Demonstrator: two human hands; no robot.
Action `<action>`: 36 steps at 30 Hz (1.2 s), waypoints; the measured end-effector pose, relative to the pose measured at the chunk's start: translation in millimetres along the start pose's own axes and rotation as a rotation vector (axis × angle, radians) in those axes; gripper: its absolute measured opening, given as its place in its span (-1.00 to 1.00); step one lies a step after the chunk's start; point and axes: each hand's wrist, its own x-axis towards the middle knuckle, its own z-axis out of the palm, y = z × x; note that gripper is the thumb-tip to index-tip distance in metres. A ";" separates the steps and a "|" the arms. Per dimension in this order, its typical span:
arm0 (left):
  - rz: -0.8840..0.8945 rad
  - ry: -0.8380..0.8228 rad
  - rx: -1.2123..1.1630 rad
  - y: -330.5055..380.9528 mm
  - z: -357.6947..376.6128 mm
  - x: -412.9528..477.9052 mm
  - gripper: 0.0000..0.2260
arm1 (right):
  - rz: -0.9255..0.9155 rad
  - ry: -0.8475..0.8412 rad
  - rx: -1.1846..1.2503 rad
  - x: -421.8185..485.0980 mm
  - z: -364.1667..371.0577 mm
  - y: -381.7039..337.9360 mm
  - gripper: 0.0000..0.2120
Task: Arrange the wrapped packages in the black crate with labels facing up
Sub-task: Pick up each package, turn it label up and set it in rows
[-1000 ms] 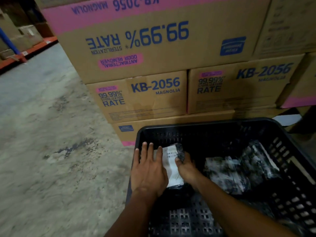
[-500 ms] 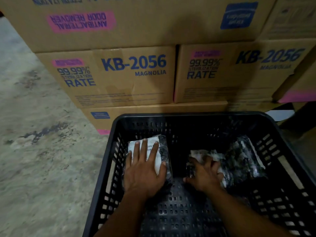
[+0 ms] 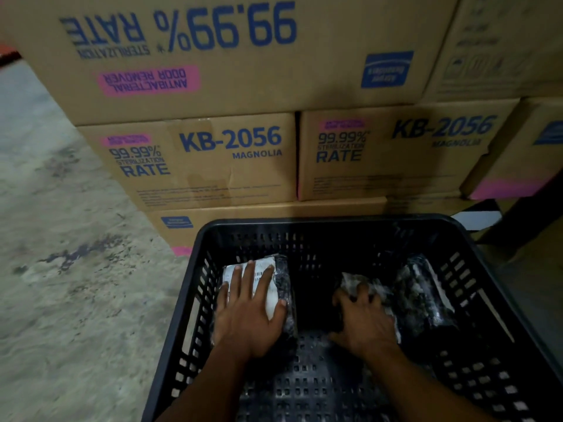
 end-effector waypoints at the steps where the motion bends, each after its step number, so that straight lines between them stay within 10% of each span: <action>1: -0.001 -0.011 -0.005 -0.5 -0.9 0.7 -0.34 | 0.000 0.033 0.020 -1.6 -4.9 1.7 -0.31; 9: -0.074 -0.122 -0.155 12.7 -13.6 10.1 -0.29 | 0.045 0.260 0.741 -13.8 -57.9 42.4 -0.72; 18: -0.182 -0.111 -1.103 76.6 -57.9 -6.6 -0.17 | 0.167 0.238 1.652 -26.6 -107.9 42.7 -0.92; 23: -0.351 -0.105 -1.536 75.9 -79.7 -5.9 -0.13 | 0.068 0.013 1.764 -34.7 -115.2 26.5 -0.89; 30: -0.322 -0.282 -1.554 41.7 -103.8 -8.0 -0.12 | -0.025 -0.132 1.591 -35.6 -116.1 26.1 -0.47; 36: -0.376 -0.222 -1.527 46.5 -104.9 -13.1 -0.34 | 0.004 -0.115 1.681 -42.4 -97.0 24.0 -0.55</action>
